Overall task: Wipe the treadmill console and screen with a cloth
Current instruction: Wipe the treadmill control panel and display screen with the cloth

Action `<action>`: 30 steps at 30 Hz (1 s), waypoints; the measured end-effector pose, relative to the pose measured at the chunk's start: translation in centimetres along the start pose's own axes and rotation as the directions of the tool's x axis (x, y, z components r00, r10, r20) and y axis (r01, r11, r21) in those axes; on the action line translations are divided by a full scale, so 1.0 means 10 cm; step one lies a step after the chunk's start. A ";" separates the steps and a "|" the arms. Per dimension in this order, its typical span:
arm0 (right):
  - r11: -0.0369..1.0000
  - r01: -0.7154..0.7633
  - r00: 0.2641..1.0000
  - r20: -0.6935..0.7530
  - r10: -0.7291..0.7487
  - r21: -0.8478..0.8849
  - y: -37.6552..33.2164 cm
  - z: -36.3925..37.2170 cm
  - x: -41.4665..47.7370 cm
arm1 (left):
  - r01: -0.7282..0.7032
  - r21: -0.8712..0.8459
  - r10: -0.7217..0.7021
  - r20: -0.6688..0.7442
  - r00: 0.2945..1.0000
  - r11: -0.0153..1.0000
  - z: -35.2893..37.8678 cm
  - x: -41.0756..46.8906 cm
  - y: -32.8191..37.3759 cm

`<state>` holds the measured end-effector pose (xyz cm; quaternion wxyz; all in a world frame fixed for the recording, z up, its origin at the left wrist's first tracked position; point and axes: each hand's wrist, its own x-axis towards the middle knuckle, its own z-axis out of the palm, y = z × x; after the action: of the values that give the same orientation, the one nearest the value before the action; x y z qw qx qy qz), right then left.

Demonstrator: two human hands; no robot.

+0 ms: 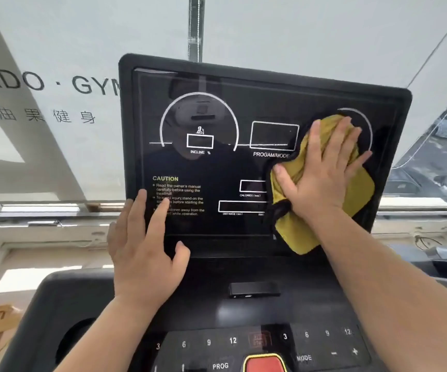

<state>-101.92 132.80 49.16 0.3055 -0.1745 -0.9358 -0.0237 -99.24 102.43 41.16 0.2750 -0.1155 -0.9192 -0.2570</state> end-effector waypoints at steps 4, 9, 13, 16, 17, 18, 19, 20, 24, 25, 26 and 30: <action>0.997 -0.027 0.997 -0.069 0.032 0.077 -0.76 -0.20 0.37 | -0.062 -0.088 0.065 0.028 0.997 0.994 -0.09 0.00 -0.21; 0.927 0.374 0.921 -0.117 -0.371 0.005 -1.59 -0.14 0.14 | -0.073 -0.138 0.077 0.023 0.997 0.988 -0.15 -0.04 -0.38; 0.766 0.643 0.760 -0.114 -0.640 -0.012 -1.52 0.14 -0.41 | -0.021 -0.231 0.023 0.005 1.000 0.973 -0.16 -0.06 -0.43; 0.764 0.643 0.756 -0.108 -0.645 -0.064 -1.04 0.32 -0.66 | -0.041 -0.276 0.051 0.031 0.998 0.960 -0.20 -0.05 -0.46; 0.794 0.604 0.787 -0.105 -0.609 -0.078 -0.87 0.33 -0.66 | -0.045 -0.290 0.060 0.041 0.997 0.956 -0.22 -0.04 -0.47; 0.836 0.543 0.830 -0.101 -0.549 -0.080 -0.73 0.31 -0.63 | -0.047 -0.307 0.067 0.053 0.996 0.950 -0.23 -0.05 -0.50; 0.884 0.461 0.879 -0.097 -0.466 -0.069 -0.63 0.27 -0.55 | -0.046 -0.327 0.071 0.066 0.995 0.944 -0.25 -0.05 -0.53; 0.931 0.361 0.927 -0.088 -0.364 -0.047 -0.59 0.21 -0.45 | -0.044 -0.344 0.075 0.077 0.994 0.938 -0.26 -0.06 -0.56; 0.998 0.022 0.997 -0.078 -0.017 0.061 -0.99 -0.04 0.00 | -0.071 -0.385 0.114 0.088 0.990 0.920 -0.29 -0.06 -0.66; 0.997 -0.004 0.996 -0.083 0.010 0.078 -1.17 -0.09 0.07 | -0.067 -0.390 0.113 0.095 0.989 0.918 -0.30 -0.06 -0.68; 0.996 -0.004 0.996 -0.084 0.012 0.089 -1.36 -0.13 0.11 | -0.052 -0.394 0.099 0.099 0.990 0.918 -0.31 -0.06 -0.70; 0.969 0.231 0.972 -0.072 -0.225 0.084 -2.03 -0.15 -0.02 | 0.004 -0.399 0.013 0.041 0.999 0.917 -0.42 -0.07 -0.82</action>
<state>-107.83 113.46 51.56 0.3372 -0.0508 -0.9398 -0.0210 -99.73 93.22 40.41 0.2264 -0.1768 -0.8531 -0.4356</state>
